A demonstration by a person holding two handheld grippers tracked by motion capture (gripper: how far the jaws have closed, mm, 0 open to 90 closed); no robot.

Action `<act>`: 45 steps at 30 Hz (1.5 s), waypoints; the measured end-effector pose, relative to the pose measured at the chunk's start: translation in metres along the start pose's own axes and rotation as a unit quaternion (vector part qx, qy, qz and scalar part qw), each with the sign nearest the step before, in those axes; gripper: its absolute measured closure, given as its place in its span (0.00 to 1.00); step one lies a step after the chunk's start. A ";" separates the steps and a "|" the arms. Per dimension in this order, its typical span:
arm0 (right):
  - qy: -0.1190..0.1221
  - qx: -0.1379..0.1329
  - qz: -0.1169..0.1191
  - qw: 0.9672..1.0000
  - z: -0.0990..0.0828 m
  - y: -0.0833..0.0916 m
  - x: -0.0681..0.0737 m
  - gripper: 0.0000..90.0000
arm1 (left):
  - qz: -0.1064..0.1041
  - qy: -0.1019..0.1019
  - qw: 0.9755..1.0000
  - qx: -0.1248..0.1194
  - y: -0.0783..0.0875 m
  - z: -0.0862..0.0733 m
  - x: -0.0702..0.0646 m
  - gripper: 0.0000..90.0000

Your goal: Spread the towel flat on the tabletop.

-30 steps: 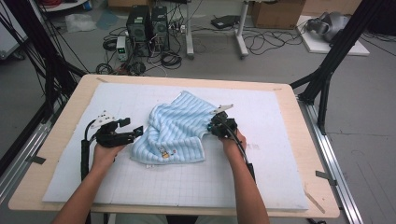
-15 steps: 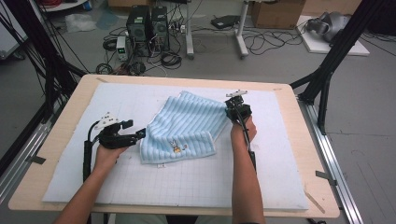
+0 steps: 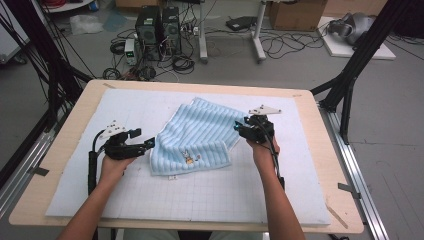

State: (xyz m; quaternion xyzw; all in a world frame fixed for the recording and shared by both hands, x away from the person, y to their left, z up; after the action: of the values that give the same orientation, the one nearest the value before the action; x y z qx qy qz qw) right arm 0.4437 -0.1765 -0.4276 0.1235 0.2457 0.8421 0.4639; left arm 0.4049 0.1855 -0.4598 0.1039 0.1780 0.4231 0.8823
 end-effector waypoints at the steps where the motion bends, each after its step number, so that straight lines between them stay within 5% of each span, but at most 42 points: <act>1: 0.000 0.000 0.000 1.000 0.000 0.000 0.000 0.63 | 0.001 -0.002 1.000 0.001 0.000 0.000 0.000 0.27; 9: -0.001 0.012 0.043 0.999 -0.014 0.014 0.018 0.61 | -0.003 0.003 1.000 -0.002 0.001 0.000 0.002 0.27; 14: 0.004 0.059 0.069 0.996 -0.026 -0.003 0.039 0.57 | -0.003 0.005 1.000 -0.006 0.001 0.001 0.002 0.27; 16: 0.040 0.093 0.063 0.993 -0.034 -0.019 0.054 0.56 | -0.004 0.003 1.000 -0.003 0.001 0.000 0.002 0.27; 19: 0.045 0.112 0.070 0.990 -0.039 -0.029 0.062 0.57 | -0.003 0.004 1.000 -0.002 0.000 0.000 0.001 0.27; 20: 0.048 0.131 0.077 0.987 -0.046 -0.038 0.069 0.64 | -0.005 0.002 1.000 -0.001 0.000 0.000 0.001 0.28; 21: 0.048 0.131 0.077 0.987 -0.046 -0.038 0.069 0.64 | -0.005 0.001 1.000 0.001 0.000 -0.001 0.001 0.28; 23: 0.038 0.129 0.094 0.986 -0.046 -0.040 0.073 0.83 | -0.005 0.001 1.000 0.004 -0.001 -0.001 0.001 0.28; 25: 0.076 0.138 0.073 0.985 -0.045 -0.036 0.072 0.95 | -0.006 0.000 1.000 0.005 -0.001 -0.002 0.001 0.28; 26: 0.112 0.145 0.018 0.983 -0.044 -0.030 0.061 0.96 | -0.005 0.000 1.000 0.005 -0.001 -0.002 0.001 0.29; 27: 0.112 0.145 0.018 0.983 -0.044 -0.030 0.061 0.96 | -0.006 0.000 1.000 0.006 0.000 -0.002 0.001 0.29; 28: 0.098 0.147 -0.024 0.984 -0.046 -0.023 0.043 0.96 | -0.006 0.001 1.000 0.005 0.000 -0.002 0.001 0.29; 30: 0.074 0.138 -0.063 0.986 -0.047 -0.014 0.022 0.96 | -0.006 -0.001 1.000 0.006 0.000 -0.002 0.000 0.29; 32: 0.038 0.126 -0.076 0.988 -0.050 -0.005 0.007 0.91 | -0.006 -0.001 1.000 0.007 -0.001 -0.002 0.000 0.29; 35: 0.007 0.102 -0.054 0.993 -0.054 0.005 0.007 0.76 | -0.007 -0.003 1.000 0.009 -0.002 -0.003 -0.001 0.29; 38: 0.006 0.084 -0.045 0.995 -0.056 0.014 0.011 0.71 | -0.012 -0.008 1.000 0.014 -0.002 -0.003 -0.004 0.29; 42: 0.007 0.033 -0.002 0.999 -0.059 0.034 0.026 0.67 | -0.031 -0.023 0.999 0.030 -0.002 -0.006 -0.012 0.36; 43: 0.007 0.033 -0.002 0.999 -0.059 0.034 0.026 0.67 | -0.033 -0.026 0.999 0.032 -0.001 -0.008 -0.014 0.36; 45: 0.024 0.042 0.034 0.998 -0.067 0.035 0.041 0.66 | -0.034 -0.029 0.998 0.034 0.001 -0.012 -0.019 0.37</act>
State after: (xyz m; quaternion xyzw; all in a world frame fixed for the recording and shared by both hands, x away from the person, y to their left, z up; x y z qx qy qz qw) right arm 0.3674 -0.1772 -0.4667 0.1307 0.2877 0.8491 0.4233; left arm 0.3879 0.1716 -0.4661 0.1404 0.1699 0.3831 0.8970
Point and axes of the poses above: each handheld gripper's, and its own axes: y roughly backward along the jaws, z roughly out of its top, x roughly to its left, the point moved 7 cm from there along -y, roughly forward along the jaws, and after that the axes turned 2 degrees about y, right-handed, at the moved point
